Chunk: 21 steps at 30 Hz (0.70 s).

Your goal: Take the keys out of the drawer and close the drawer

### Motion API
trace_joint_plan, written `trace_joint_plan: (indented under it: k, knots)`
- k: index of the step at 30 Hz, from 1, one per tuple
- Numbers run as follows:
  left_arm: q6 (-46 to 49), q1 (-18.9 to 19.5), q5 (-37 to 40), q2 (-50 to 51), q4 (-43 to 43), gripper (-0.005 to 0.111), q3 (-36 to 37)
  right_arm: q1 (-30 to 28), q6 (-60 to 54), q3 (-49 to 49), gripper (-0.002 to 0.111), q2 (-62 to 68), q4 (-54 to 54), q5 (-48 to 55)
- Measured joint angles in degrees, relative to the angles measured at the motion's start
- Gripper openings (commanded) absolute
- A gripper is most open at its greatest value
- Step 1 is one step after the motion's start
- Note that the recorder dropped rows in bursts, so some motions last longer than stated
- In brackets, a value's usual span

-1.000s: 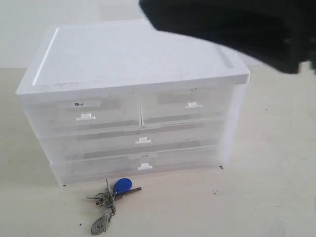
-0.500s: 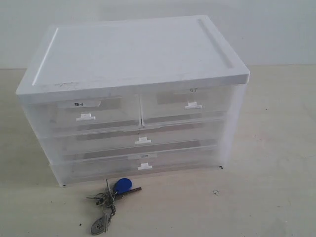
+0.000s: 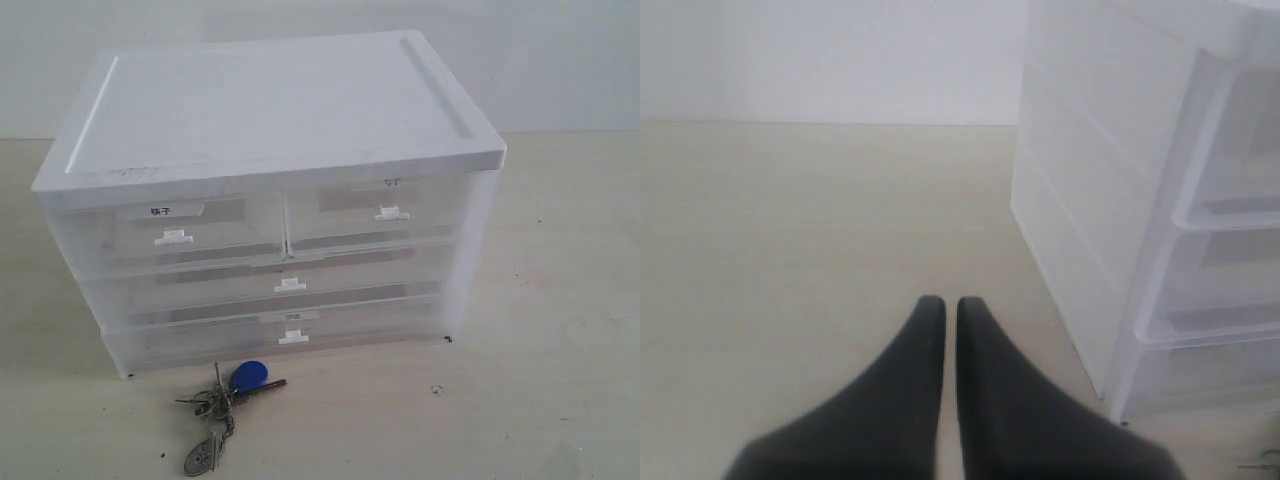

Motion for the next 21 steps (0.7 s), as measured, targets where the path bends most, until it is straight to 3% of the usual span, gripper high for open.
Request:
trace_joint_plan:
  k: [5, 9, 12, 15, 20, 21]
  knots:
    - [0.00, 0.00, 0.00, 0.00, 0.00, 0.005, 0.00, 0.22, 10.11, -2.01, 0.000, 11.76, -3.28, -3.68]
    - [0.00, 0.00, 0.00, 0.00, 0.00, 0.005, 0.00, -2.89, 10.29, -6.69, 0.000, 20.44, -0.38, -8.64]
    - [0.00, 0.00, 0.00, 0.00, 0.00, 0.005, 0.00, -10.96, 5.02, -9.89, 0.000, 25.23, 8.69, -16.84]
    - [0.00, 0.00, 0.00, 0.00, 0.00, 0.005, 0.00, -23.37, -4.66, -11.45, 0.000, 29.19, 23.25, -24.62]
    - [0.00, 0.00, 0.00, 0.00, 0.00, 0.005, 0.00, -41.40, -30.94, -11.58, 0.000, 36.77, 55.88, -30.04]
    - [0.00, 0.00, 0.00, 0.00, 0.00, 0.005, 0.00, -44.85, -41.68, -11.58, 0.000, 39.36, 66.10, -30.31]
